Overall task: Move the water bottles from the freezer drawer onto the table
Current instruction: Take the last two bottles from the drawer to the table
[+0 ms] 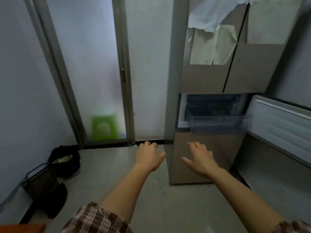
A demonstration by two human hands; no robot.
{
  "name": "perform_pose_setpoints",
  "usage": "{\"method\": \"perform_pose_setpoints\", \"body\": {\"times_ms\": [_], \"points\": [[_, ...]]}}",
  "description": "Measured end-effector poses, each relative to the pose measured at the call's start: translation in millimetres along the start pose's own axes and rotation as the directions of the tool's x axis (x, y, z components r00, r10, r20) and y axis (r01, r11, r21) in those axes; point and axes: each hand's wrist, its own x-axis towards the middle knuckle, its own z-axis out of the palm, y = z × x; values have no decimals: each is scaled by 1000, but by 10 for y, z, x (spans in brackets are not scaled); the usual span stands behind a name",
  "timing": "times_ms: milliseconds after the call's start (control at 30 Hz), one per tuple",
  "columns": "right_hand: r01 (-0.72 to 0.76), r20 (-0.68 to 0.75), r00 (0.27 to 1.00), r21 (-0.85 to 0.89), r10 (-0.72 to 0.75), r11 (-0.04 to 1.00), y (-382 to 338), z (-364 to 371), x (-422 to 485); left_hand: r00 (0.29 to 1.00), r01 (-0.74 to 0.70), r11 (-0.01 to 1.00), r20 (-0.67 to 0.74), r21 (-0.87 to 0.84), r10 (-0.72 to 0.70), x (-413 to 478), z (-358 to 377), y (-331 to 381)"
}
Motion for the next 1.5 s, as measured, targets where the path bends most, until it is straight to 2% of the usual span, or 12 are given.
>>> {"method": "perform_pose_setpoints", "body": {"times_ms": [267, 400, 667, 833, 967, 1067, 1167, 1300, 1500], "points": [[-148, -111, 983, -26, 144, 989, 1089, -113, 1222, 982, -180, 983, -70, -24, 178, 1516, 452, 876], [-203, -143, 970, -37, 195, 979, 1544, -280, 1879, 976, -209, 976, -81, -54, 204, 2367, 590, 1244], [-294, -127, 949, -17, 290, 956, 2676, -463, 2913, 950, -312, 944, -22, -110, 311, 3623, 1087, 2117], [-288, -122, 952, -37, 282, 957, 3480, -525, 3597, 948, -315, 941, 8, -119, 319, 4345, 1471, 2639], [-269, -52, 962, -44, 267, 962, 4153, -553, 4168, 968, -235, 960, 55, -149, 245, 4926, 1862, 3118], [-253, 50, 966, -31, 254, 967, 4677, -563, 4594, 970, -135, 982, 184, -131, 158, 5329, 2189, 3472], [-264, 193, 947, 10, 258, 964, 5110, -479, 4998, 933, -5, 984, 354, -178, 68, 5663, 2527, 3736], [-339, 403, 864, 24, 301, 940, 5486, -173, 5395, 862, 74, 986, 508, -152, 14, 5990, 2957, 4010], [-384, 489, 818, 70, 304, 921, 5784, 229, 5812, 796, 237, 952, 600, -194, -76, 6376, 3558, 4291]]}}
